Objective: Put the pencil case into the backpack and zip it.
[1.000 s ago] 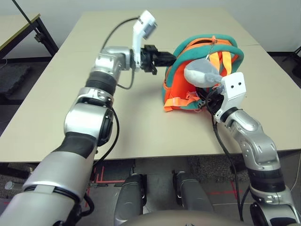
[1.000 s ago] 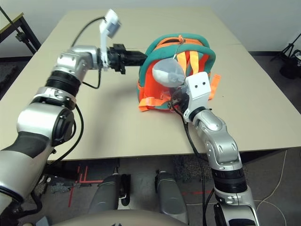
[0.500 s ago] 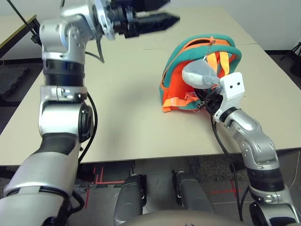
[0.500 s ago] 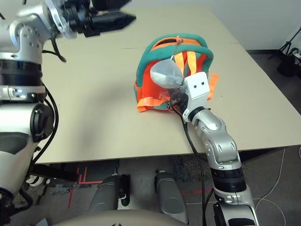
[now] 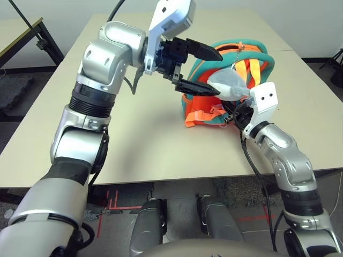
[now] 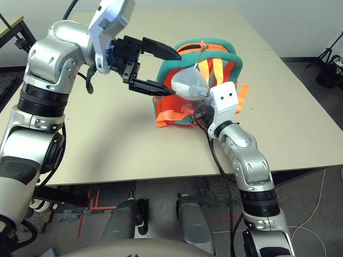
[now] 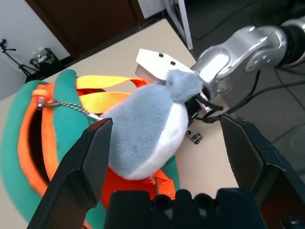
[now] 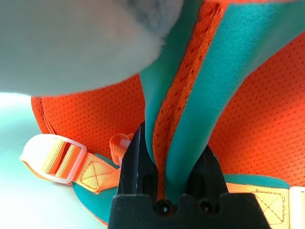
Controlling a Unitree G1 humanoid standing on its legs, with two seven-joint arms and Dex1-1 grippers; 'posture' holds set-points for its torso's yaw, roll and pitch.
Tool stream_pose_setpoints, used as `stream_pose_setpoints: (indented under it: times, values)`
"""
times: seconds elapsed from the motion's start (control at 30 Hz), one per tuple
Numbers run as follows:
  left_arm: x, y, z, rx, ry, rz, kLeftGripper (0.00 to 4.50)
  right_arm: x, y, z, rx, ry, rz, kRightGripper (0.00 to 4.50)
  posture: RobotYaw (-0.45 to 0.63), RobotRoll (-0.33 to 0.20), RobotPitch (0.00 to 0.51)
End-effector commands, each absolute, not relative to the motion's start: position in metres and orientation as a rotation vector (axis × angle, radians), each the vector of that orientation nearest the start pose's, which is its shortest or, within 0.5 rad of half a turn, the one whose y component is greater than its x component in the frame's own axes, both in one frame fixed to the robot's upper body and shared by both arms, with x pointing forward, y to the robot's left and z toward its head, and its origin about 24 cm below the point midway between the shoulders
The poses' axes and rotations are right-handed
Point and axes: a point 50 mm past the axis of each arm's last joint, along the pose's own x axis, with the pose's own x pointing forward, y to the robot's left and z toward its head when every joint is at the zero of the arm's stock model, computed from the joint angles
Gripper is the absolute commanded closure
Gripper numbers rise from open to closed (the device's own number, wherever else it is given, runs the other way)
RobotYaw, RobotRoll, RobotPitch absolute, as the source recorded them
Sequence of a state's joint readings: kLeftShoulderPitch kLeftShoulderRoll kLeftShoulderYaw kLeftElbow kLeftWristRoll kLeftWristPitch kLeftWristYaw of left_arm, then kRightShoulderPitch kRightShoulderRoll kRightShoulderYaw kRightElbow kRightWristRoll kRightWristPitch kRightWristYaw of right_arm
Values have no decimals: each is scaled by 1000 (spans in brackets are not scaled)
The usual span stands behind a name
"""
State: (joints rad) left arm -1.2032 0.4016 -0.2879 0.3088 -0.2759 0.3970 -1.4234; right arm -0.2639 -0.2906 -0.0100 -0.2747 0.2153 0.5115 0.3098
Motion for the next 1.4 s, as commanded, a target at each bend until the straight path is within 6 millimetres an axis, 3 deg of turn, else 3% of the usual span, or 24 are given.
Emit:
stream_pose_setpoints:
  times: [0.03,0.23,0.43,0.53,0.73,0.87,0.97,1.23,1.4]
  values:
    - [333,49,274,683,-75,-1658,0,287,-157,117,-96,75,404,4123,-228,0,86]
    - [345,34,257,752,-88,-1609,0,286,-156,117,-94,73,399,4123,-236,0,87]
    - [351,30,253,739,-99,-1586,0,285,-157,116,-94,74,394,4123,-240,0,87]
    - [354,32,253,728,-101,-1571,898,285,-157,116,-94,74,394,4123,-238,0,90]
    - [356,36,255,717,-104,-1551,3145,285,-156,116,-95,75,398,4123,-232,0,91]
    - [357,42,263,708,-121,-1528,4123,286,-156,116,-95,75,401,4123,-229,0,91]
    - [357,50,273,688,-139,-1508,4213,286,-156,116,-95,75,402,4124,-228,0,93]
    - [356,97,323,554,-183,-1414,4213,286,-155,114,-94,82,404,4124,-218,0,100]
    - [354,124,336,523,-164,-1357,4213,287,-153,113,-94,83,412,4124,-206,0,102]
